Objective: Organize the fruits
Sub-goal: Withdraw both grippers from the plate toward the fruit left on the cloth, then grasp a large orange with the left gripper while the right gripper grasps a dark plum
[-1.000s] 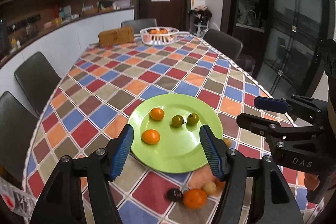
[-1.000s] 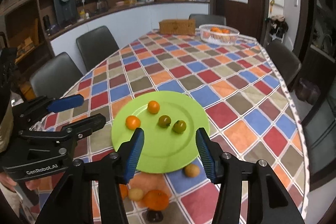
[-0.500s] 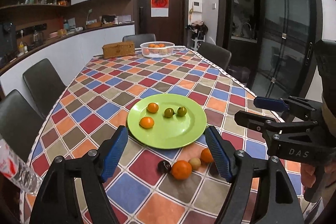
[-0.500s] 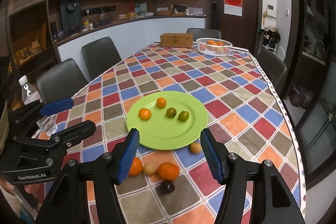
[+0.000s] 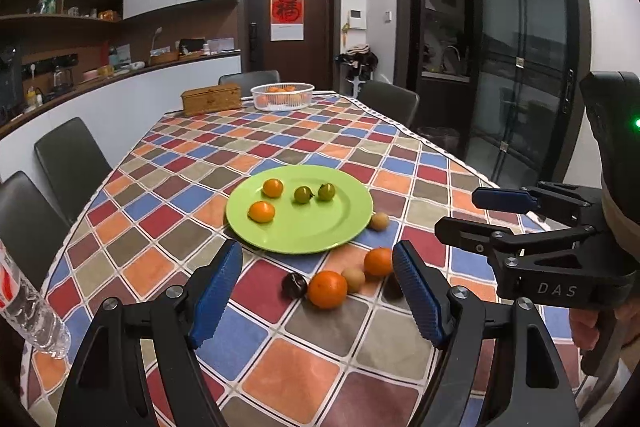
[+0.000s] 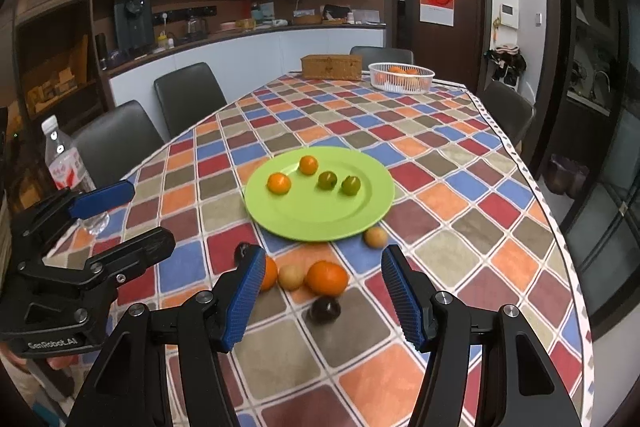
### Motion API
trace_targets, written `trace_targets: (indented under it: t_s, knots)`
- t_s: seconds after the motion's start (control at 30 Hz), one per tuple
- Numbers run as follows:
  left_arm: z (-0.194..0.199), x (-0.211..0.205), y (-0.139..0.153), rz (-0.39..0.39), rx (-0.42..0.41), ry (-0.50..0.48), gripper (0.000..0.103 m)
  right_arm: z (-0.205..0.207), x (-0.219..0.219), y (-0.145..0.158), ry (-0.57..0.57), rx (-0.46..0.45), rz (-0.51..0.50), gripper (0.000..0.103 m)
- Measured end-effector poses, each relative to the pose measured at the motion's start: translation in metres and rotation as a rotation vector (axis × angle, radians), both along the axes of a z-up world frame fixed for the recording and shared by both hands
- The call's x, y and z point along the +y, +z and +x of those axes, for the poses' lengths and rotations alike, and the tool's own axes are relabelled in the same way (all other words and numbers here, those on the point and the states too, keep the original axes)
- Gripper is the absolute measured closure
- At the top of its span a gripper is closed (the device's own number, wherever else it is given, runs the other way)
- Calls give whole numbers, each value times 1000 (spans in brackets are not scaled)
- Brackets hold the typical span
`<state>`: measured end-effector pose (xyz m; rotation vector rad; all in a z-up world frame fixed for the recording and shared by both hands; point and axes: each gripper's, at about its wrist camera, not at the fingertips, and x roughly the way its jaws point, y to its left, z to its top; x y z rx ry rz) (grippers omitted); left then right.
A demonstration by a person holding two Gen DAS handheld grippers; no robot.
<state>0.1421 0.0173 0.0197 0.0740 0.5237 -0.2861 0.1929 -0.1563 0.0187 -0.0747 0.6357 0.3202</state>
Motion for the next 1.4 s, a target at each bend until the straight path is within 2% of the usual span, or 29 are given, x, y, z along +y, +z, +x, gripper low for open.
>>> trace_targets:
  t_s: [0.3,0.5,0.63,0.73,0.8,1.07,1.27,1.4]
  knots:
    - [5,-9,-28,85,4,-92,27,-6,5,-24,0,15,-68,42]
    - [19,-13,-45,158,28,-173,35,3,7,-42,6,77,-75,42]
    - [31,-16,-54,171,63,-250,44,12,9,-56,12,129,-73,42]
    - [40,-21,-62,210,82,-299,50,18,11,-65,16,159,-68,43]
    - [47,-25,-68,229,93,-327,50,21,11,-70,16,170,-71,44]
    - [65,-30,-81,255,121,-350,53,38,7,-85,11,238,-27,56]
    - [76,-32,-91,268,154,-356,55,48,7,-92,11,266,-8,62]
    - [82,-33,-95,266,179,-356,61,52,11,-96,17,283,-5,65]
